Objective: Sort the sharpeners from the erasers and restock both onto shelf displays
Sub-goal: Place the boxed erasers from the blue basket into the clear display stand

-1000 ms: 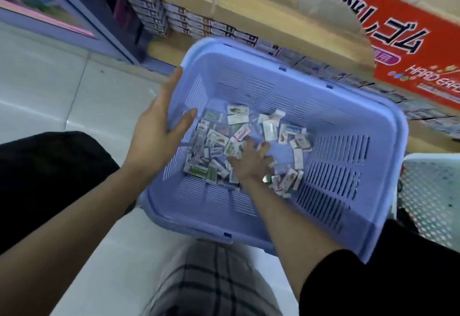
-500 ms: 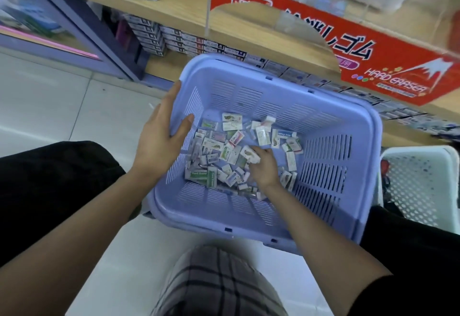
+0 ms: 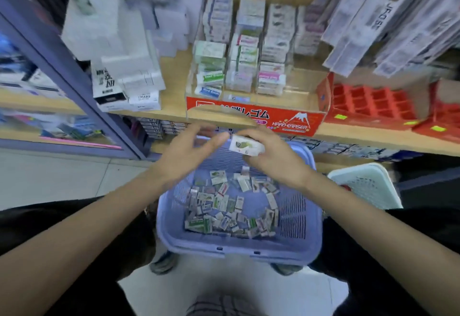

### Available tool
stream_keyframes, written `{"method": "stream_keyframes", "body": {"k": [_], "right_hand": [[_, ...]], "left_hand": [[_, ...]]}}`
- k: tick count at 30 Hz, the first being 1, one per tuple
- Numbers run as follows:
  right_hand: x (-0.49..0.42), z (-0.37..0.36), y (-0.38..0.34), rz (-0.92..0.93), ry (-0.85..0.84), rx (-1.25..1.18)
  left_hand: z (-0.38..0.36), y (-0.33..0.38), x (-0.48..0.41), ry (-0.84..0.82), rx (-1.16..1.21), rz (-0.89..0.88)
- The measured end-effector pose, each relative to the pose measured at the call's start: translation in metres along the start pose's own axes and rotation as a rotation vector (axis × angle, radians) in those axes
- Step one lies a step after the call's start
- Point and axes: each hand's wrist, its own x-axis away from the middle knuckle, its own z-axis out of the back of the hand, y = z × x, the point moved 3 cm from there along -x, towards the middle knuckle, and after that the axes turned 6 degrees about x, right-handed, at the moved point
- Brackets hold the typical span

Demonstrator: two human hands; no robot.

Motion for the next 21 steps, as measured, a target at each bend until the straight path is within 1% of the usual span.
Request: {"method": "stream_keyframes", "body": {"k": [2, 5, 7, 10, 13, 16, 18, 21], "right_hand": [[0.005, 0.011, -0.011, 0.018, 0.002, 0.030], [0.010, 0.022, -0.020, 0.026, 0.040, 0.022], [0.012, 0.028, -0.022, 0.025, 0.065, 0.006], [0.011, 0.031, -0.023, 0.044, 0.091, 0.004], [0.006, 0.033, -0.022, 0.090, 0.139, 0.028], [0.002, 0.044, -0.017, 0.113, 0.213, -0.001], [0.001, 0.051, -0.016, 0.127, 0.192, -0.025], [0.000, 0.065, -0.014, 0.114, 0.183, -0.098]], "left_hand": [[-0.008, 0.020, -0.001, -0.093, 0.188, 0.026], [-0.014, 0.034, -0.003, -0.136, 0.424, 0.047], [-0.016, 0.038, -0.007, -0.163, 0.512, 0.065], [-0.022, 0.038, -0.012, -0.171, 0.608, 0.151], [-0.025, 0.042, -0.022, -0.140, 0.617, 0.169], [-0.024, 0.051, -0.028, -0.172, 0.565, 0.141], [-0.022, 0.053, -0.029, -0.145, 0.573, 0.121], [-0.014, 0.055, -0.030, -0.055, 0.609, 0.075]]}}
